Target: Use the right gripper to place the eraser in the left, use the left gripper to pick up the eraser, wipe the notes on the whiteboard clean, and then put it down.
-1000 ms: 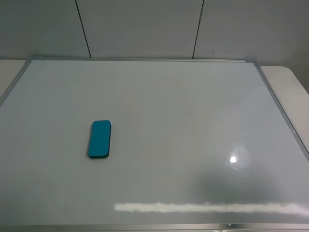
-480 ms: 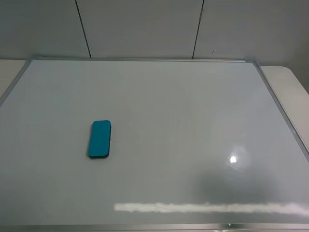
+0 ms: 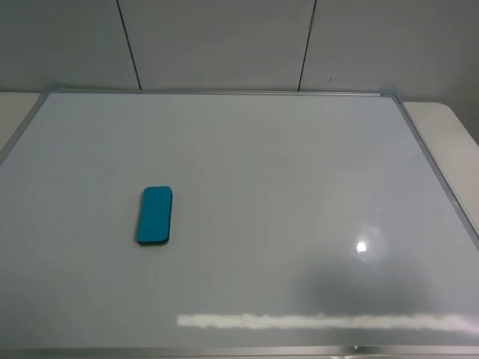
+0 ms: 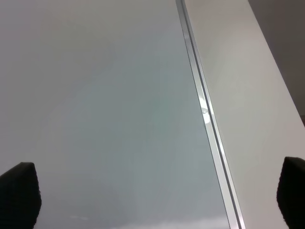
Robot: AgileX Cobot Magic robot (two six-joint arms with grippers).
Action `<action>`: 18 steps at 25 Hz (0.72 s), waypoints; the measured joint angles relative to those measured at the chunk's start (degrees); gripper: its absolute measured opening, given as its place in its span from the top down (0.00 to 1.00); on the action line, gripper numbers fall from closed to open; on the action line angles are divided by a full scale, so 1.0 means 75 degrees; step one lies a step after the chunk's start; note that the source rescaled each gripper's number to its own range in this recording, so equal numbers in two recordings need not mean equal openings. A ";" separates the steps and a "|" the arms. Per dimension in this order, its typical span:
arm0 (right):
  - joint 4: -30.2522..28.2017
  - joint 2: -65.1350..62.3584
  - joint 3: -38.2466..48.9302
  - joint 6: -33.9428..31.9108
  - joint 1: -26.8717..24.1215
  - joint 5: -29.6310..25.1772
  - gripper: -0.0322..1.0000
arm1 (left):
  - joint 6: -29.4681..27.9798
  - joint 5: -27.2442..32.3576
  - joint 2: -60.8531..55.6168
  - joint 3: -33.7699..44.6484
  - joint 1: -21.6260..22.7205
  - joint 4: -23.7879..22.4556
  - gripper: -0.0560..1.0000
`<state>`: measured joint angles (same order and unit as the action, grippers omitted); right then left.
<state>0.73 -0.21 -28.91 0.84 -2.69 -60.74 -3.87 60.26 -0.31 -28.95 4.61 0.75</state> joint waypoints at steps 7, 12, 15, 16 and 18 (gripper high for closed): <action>0.0000 0.0000 0.0000 0.0000 0.0000 0.0000 0.00 | -0.0064 0.0000 0.0000 0.0000 0.0000 0.0000 0.00; 0.0000 0.0000 0.0000 0.0000 0.0000 0.0000 0.00 | -0.0064 0.0000 0.0000 0.0000 0.0000 -0.0007 0.00; 0.0000 0.0000 0.0000 0.0000 0.0000 0.0000 0.00 | -0.0064 0.0000 0.0000 0.0000 0.0000 -0.0007 0.00; 0.0000 0.0000 0.0000 0.0000 0.0000 0.0000 0.00 | -0.0064 0.0000 0.0000 0.0000 0.0000 -0.0007 0.00; 0.0000 0.0000 0.0000 0.0000 0.0000 0.0000 0.00 | -0.0064 0.0000 0.0000 0.0000 0.0000 -0.0007 0.00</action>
<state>0.73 -0.21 -28.91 0.84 -2.69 -60.74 -4.35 60.26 -0.31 -28.95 4.61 0.70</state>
